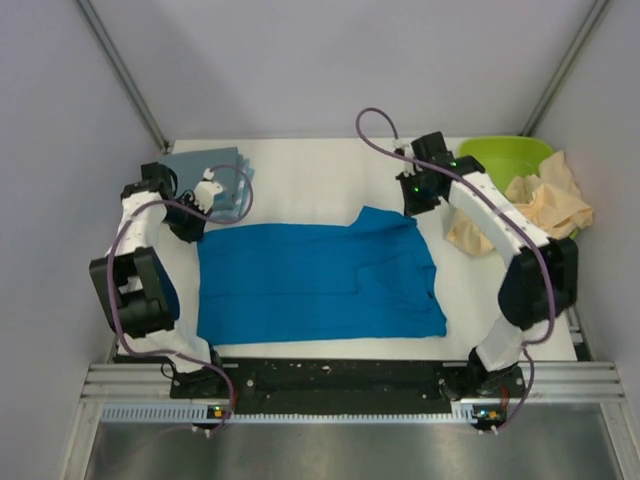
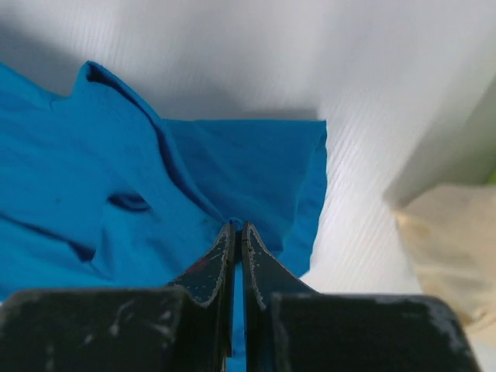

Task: Fold and stack the t-shirts
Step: Grap the side of the flattened tshirt furthest away from the robot with both arms, then fold the other side of the tshirt into a rectangle

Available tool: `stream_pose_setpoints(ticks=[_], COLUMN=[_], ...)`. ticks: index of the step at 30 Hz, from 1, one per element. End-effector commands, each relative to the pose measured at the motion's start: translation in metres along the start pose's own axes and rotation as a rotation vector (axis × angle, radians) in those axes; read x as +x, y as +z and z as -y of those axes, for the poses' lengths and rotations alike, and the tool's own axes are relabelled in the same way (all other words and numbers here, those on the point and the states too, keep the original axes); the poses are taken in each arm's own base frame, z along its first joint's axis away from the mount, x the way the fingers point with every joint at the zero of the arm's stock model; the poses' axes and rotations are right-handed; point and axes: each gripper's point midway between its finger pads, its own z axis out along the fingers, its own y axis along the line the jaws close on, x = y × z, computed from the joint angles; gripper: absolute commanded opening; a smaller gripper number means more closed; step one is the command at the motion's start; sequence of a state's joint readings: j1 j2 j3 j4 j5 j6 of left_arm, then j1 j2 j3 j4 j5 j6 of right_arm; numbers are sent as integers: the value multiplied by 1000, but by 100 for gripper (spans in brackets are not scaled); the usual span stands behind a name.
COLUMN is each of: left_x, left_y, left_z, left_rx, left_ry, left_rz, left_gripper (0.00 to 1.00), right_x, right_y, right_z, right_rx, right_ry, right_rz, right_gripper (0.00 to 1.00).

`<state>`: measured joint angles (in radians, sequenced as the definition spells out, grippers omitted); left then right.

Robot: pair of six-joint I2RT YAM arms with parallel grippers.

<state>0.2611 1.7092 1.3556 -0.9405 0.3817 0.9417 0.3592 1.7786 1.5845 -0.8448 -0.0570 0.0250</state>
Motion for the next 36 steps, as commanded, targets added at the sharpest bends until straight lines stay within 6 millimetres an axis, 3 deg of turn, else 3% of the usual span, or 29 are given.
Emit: stream_pose_setpoints(ticks=[1,3,6,10,14,18,25,26,28,31,33,36], left_x=[17,30,52,79,93,99,116,117,117,117,112,92], left_y=[-15,-18,-17,-11,-10,-11,-3,-4,-8,-22,-41,-69], left_z=[27,40,54,60,56,72,79,80,83,91,100,117], left_rx=[10,32,54,62,32,93,117,127,144,181,223,294], left_ry=[71,107,149,162,171,202,214,210,209,228,247,265], left_rz=[-11,-40,-97,-196,-235,-240,-287,-290,-301,-316,-304,-245], left_gripper=[0,0,0,0,0,0,0,5,23,50,58,64], right_x=[45,78,110,149,165,176,198,200,206,217,217,186], right_y=[-55,-62,-67,-52,-44,-39,-29,-27,-24,-27,-41,-68], right_z=[-3,-5,-17,-23,-21,-25,-24,-24,-26,-26,-30,-43], right_rx=[15,6,-43,-61,-46,-57,-40,-38,-41,-37,-58,-161], right_ry=[74,108,169,245,271,292,320,326,337,334,323,277], right_rz=[61,26,-3,-92,-128,-165,-239,-253,-282,-326,-329,-212], right_gripper=[0,0,0,0,0,0,0,0,0,29,41,50])
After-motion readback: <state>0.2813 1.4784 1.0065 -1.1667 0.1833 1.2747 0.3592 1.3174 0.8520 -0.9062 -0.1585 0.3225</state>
